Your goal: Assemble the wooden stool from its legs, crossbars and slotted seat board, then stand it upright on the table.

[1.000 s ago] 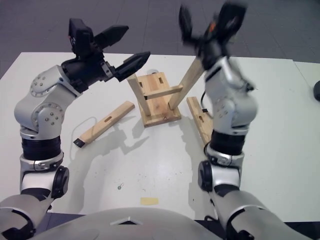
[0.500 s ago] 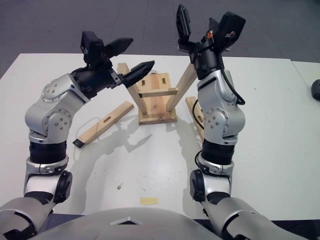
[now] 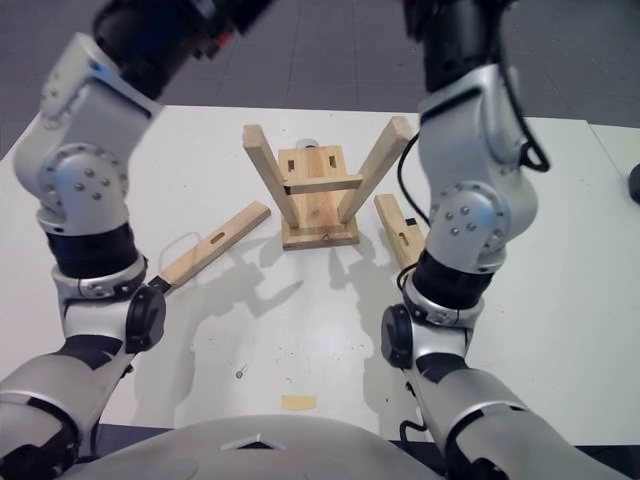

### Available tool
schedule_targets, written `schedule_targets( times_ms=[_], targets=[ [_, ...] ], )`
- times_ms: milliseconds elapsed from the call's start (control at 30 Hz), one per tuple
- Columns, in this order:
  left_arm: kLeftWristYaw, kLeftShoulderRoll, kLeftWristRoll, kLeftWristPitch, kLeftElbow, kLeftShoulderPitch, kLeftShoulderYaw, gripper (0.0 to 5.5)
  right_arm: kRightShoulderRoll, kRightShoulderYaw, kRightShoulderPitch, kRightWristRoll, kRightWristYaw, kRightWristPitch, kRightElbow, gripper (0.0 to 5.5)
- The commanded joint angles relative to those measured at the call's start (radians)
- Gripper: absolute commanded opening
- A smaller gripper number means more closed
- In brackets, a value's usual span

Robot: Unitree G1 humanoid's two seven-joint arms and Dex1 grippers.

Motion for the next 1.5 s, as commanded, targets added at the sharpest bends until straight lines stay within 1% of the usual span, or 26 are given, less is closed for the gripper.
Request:
schedule_targets(
  times_ms=[33, 100, 167, 433, 567, 733, 867, 933, 1000, 1033, 1100, 1167, 1233, 1300, 1400, 1500],
  targets=[
    [-0.016, 0.001, 0.126, 0.000, 0.091, 0.157, -0.150, 5.40, 0.039, 0.053, 0.201, -0.065, -0.001, 0.029, 0.150, 5.39],
    [-0.020, 0.003, 0.149, 0.002, 0.096, 0.203, -0.173, 5.40, 0.057, 0.082, 0.248, -0.083, 0.005, 0.028, 0.173, 5.39],
    [-0.026, 0.006, 0.159, -0.002, 0.090, 0.220, -0.173, 5.40, 0.066, 0.095, 0.261, -0.089, 0.012, 0.021, 0.168, 5.39],
    [0.004, -0.029, 0.148, -0.016, 0.084, 0.201, -0.138, 5.40, 0.084, 0.087, 0.234, -0.084, 0.017, -0.010, 0.131, 5.39],
    [0.033, -0.020, 0.112, -0.017, 0.049, 0.123, -0.055, 5.40, 0.074, 0.047, 0.134, -0.064, 0.010, -0.053, 0.078, 5.39],
    [0.103, 0.003, 0.046, -0.004, -0.014, -0.003, 0.083, 5.40, 0.033, -0.028, -0.001, -0.027, 0.001, -0.095, 0.060, 5.39],
    [0.160, 0.049, -0.019, -0.003, -0.003, -0.099, 0.209, 5.40, -0.042, -0.108, -0.006, -0.031, -0.004, -0.101, 0.073, 5.39],
    [0.139, 0.128, 0.038, -0.030, 0.052, -0.076, 0.231, 5.40, -0.071, -0.133, 0.037, -0.048, -0.004, -0.100, 0.097, 5.39],
    [0.128, 0.218, 0.137, -0.076, 0.138, -0.021, 0.234, 5.40, -0.093, -0.134, 0.092, -0.076, -0.001, -0.086, 0.117, 5.39],
    [0.137, 0.249, 0.178, -0.094, 0.183, 0.005, 0.240, 5.40, -0.105, -0.125, 0.122, -0.096, 0.006, -0.079, 0.129, 5.39],
    [0.159, 0.274, 0.217, -0.123, 0.241, 0.047, 0.266, 5.40, -0.117, -0.100, 0.186, -0.147, 0.004, -0.069, 0.155, 5.39],
    [0.182, 0.260, 0.225, -0.133, 0.259, 0.078, 0.282, 5.40, -0.109, -0.059, 0.239, -0.174, 0.026, -0.060, 0.174, 5.39],
    [0.184, 0.253, 0.263, -0.166, 0.260, 0.116, 0.252, 5.40, -0.087, -0.001, 0.277, -0.154, 0.082, -0.030, 0.168, 5.39],
    [0.178, 0.243, 0.281, -0.189, 0.263, 0.141, 0.232, 5.40, -0.088, 0.089, 0.310, -0.130, 0.171, 0.014, 0.140, 5.39],
    [0.177, 0.243, 0.290, -0.212, 0.298, 0.143, 0.237, 5.40, -0.123, 0.193, 0.360, -0.056, 0.312, 0.105, 0.046, 5.39],
    [0.176, 0.270, 0.303, -0.231, 0.330, 0.138, 0.256, 5.40, -0.208, 0.284, 0.426, 0.066, 0.493, 0.209, -0.100, 5.39]
  ],
)
